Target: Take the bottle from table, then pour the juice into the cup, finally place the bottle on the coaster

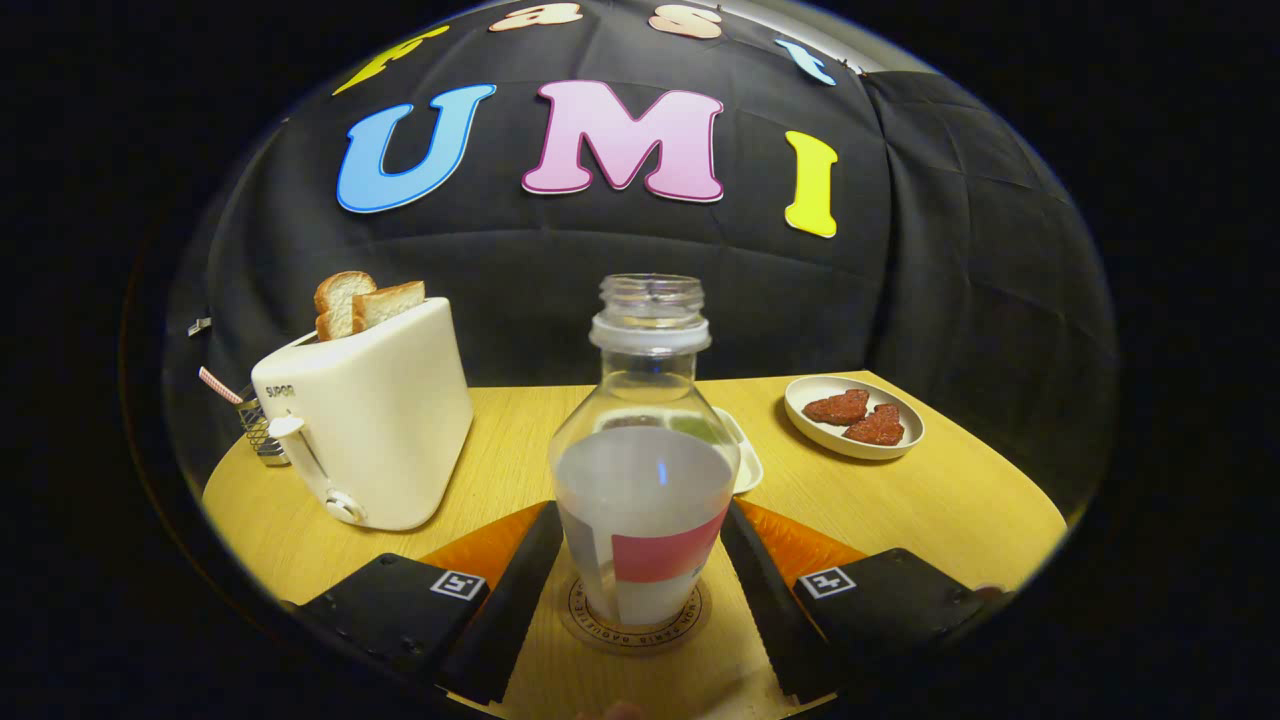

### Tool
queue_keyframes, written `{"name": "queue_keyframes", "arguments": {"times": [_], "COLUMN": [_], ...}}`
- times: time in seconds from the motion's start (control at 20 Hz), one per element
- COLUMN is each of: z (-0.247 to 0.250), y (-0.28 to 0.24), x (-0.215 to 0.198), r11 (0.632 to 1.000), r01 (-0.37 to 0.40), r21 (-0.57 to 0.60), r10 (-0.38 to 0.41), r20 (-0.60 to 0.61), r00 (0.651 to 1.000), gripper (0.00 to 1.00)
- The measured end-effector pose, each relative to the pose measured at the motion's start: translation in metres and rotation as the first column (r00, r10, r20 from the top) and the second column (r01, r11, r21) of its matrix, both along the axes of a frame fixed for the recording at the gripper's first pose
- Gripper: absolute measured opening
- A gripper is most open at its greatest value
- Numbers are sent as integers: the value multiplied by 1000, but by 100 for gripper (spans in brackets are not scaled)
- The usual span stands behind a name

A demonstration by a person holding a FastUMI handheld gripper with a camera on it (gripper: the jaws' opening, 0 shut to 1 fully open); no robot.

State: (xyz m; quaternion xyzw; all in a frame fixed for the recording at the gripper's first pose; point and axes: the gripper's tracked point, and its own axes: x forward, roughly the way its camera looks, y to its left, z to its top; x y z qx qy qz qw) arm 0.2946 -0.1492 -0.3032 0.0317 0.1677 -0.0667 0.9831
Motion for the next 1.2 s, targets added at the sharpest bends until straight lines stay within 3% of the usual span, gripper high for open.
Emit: {"name": "queue_keyframes", "arguments": {"times": [0.25, 0.5, 0.65, 0.85, 1.2], "z": [7, 43, 83, 147, 247], "y": [-10, -16, -18, -26, -27], "x": [-35, -78, -109, -152, -224], "r11": [996, 994, 996, 989, 973], "r01": [-27, -65, -82, -133, -215], "r21": [-82, -87, -38, -62, -88], "r10": [23, 61, 82, 137, 230], "r20": [-53, -49, -3, 77, 240], "r00": [998, 997, 997, 987, 943], "gripper": [97, 97, 97, 97, 97]}}
